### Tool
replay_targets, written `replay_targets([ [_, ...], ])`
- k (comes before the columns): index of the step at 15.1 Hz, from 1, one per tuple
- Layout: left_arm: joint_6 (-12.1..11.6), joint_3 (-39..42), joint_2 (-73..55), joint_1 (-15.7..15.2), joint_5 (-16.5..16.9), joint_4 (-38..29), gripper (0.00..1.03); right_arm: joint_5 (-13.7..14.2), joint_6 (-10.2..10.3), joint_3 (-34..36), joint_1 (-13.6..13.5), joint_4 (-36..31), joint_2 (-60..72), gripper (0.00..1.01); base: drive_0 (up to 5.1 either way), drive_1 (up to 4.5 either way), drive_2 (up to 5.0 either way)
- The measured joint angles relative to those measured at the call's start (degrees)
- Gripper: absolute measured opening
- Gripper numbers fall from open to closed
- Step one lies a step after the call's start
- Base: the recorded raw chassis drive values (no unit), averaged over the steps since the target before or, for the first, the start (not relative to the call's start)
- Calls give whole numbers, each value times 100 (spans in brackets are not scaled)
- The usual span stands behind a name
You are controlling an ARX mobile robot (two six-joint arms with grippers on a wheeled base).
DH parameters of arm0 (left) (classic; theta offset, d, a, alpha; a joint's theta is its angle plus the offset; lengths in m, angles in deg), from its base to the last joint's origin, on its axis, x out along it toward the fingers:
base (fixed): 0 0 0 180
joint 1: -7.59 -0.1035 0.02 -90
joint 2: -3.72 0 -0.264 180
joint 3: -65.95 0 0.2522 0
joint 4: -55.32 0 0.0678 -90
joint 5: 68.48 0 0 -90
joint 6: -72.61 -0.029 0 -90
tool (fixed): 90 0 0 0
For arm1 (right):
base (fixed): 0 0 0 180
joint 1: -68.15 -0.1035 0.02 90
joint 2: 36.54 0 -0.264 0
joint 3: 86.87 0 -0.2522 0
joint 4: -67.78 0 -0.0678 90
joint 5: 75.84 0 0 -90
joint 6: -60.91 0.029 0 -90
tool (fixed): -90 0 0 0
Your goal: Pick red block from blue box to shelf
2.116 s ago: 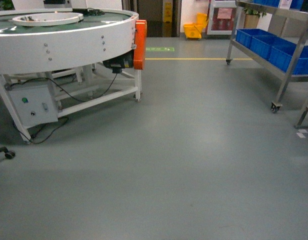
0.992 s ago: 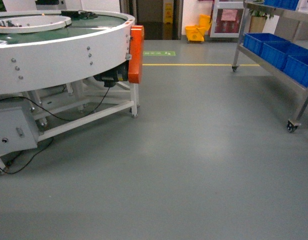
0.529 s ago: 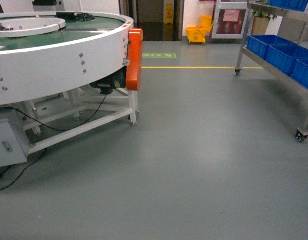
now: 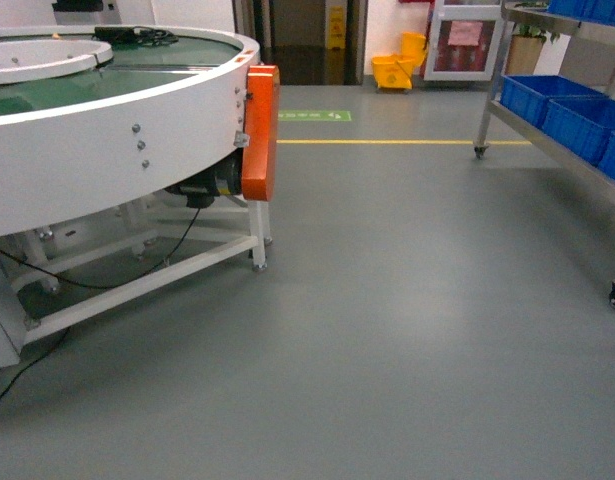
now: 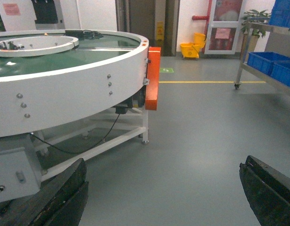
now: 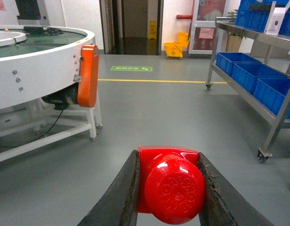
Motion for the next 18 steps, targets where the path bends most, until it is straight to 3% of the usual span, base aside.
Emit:
replay_targets([
  [18,-2,0,0,0,0,-13,98,2,0,0,0,-7,0,25,-5,414,-425],
])
